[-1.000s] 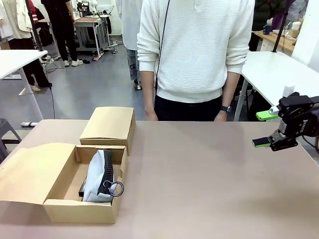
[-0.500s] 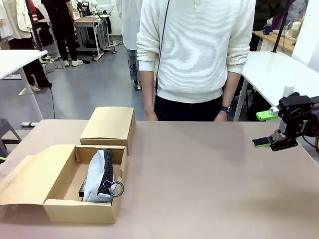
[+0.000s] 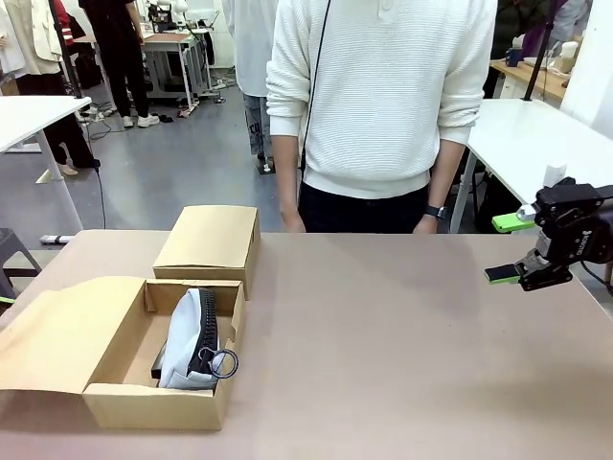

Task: Place items inside the box.
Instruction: Close the lid of the Mailer Box closest to the robot.

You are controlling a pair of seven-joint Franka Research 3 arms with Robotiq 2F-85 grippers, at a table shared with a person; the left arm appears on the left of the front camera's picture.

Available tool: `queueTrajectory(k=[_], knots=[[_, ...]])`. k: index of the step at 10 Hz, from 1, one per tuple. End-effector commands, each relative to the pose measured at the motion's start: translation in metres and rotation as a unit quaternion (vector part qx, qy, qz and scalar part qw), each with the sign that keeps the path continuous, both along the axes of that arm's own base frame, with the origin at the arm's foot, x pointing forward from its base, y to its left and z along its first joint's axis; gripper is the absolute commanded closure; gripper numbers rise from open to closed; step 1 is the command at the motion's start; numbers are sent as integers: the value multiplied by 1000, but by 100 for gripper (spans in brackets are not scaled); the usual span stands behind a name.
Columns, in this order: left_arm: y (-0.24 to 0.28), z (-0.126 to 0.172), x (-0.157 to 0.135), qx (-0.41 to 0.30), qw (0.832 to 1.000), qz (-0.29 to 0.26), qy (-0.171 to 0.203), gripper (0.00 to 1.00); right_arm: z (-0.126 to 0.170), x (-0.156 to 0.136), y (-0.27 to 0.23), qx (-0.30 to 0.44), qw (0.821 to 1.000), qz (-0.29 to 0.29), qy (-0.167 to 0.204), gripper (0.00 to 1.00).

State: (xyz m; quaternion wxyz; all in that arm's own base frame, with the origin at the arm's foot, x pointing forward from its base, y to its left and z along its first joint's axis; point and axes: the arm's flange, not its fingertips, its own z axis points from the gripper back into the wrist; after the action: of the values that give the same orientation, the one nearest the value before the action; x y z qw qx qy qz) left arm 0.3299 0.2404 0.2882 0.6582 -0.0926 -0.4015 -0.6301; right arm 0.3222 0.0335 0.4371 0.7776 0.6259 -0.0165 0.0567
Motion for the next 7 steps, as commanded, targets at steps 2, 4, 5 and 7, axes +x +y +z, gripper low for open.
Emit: queueTrajectory(k=[2, 4, 5, 7], knots=[[14, -15, 9, -15, 1000, 15, -9, 0, 2, -2, -1, 2, 1000, 2, 2, 0], [4, -26, 7, -20, 1000, 3, 6, 0, 2, -2, -1, 2, 1000, 2, 2, 0], [-2, -31, 5, -21, 1000, -2, 8, 0, 2, -2, -1, 2, 1000, 2, 2, 0], [-17, -37, 1, -47, 999, -13, 13, 0, 2, -2, -1, 2, 1000, 2, 2, 0]])
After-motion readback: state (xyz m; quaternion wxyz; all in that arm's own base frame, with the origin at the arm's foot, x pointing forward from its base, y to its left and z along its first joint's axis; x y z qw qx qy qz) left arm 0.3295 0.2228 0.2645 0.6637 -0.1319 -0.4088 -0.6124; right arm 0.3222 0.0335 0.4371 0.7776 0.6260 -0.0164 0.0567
